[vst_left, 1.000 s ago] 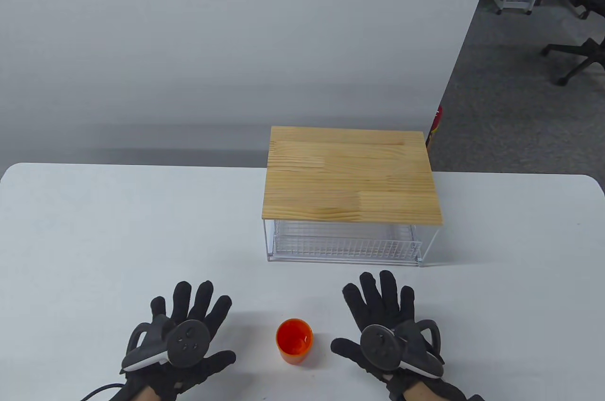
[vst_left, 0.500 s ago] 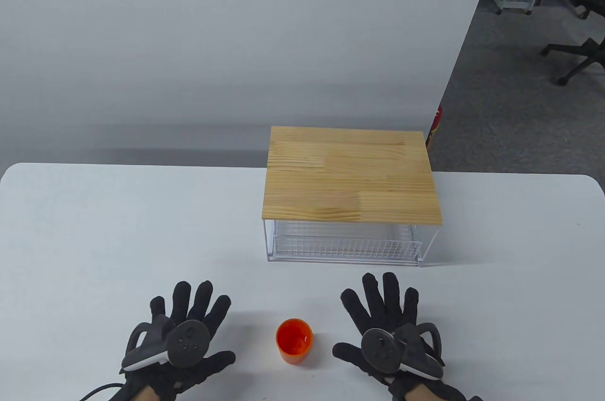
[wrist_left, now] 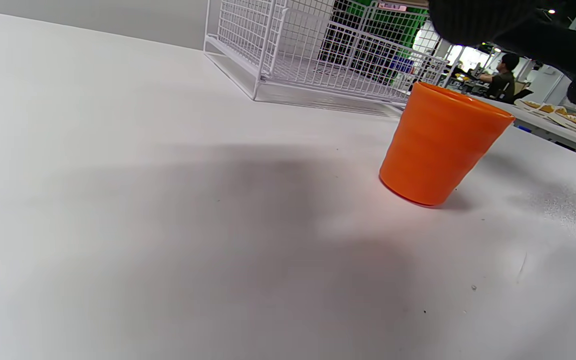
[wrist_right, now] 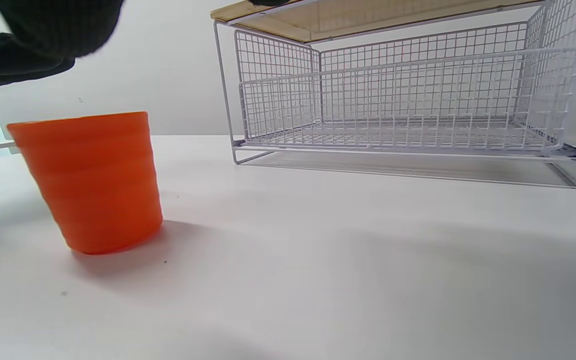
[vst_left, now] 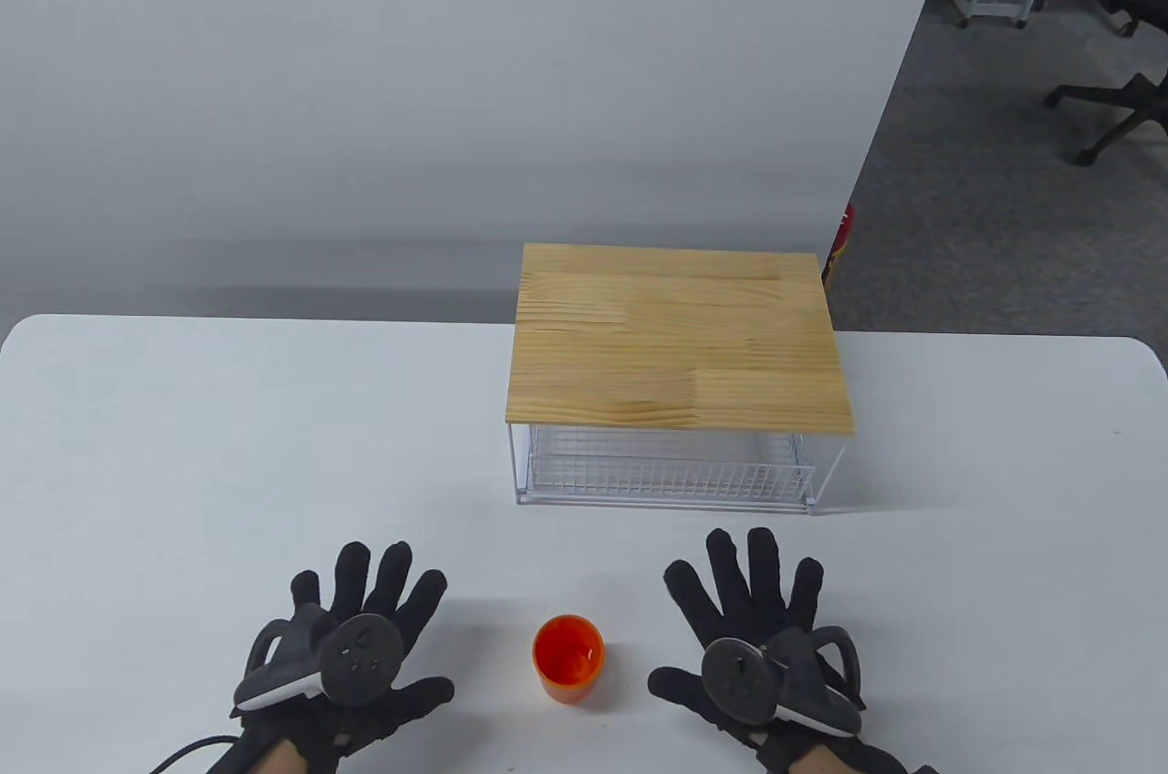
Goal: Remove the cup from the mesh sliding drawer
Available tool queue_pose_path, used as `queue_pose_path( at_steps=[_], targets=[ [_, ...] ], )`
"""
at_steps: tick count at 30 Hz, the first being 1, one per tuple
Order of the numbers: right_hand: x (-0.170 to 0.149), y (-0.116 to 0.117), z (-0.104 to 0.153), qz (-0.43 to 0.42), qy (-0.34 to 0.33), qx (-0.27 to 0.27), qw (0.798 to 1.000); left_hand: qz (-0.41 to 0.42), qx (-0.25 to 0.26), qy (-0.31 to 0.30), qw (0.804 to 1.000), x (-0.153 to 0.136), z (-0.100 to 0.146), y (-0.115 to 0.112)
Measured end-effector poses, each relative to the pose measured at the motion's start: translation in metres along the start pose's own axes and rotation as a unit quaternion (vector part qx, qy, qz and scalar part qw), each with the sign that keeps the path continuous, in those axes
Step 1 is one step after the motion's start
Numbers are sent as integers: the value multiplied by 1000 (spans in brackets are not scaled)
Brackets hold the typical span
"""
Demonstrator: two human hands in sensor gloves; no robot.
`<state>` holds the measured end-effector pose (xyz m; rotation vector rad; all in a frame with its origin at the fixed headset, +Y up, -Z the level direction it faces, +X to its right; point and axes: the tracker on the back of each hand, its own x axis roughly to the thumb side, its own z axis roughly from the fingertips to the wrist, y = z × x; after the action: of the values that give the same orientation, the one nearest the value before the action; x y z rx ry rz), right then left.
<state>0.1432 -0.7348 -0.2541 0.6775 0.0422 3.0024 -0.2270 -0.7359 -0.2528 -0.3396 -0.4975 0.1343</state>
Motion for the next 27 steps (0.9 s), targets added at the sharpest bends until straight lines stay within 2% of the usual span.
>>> queue_pose_path(
  at_steps=[27],
  targets=[
    [-2,4,7,3,3,12,1000,6,-4,-1,1000,-1,-1,-1]
  ],
)
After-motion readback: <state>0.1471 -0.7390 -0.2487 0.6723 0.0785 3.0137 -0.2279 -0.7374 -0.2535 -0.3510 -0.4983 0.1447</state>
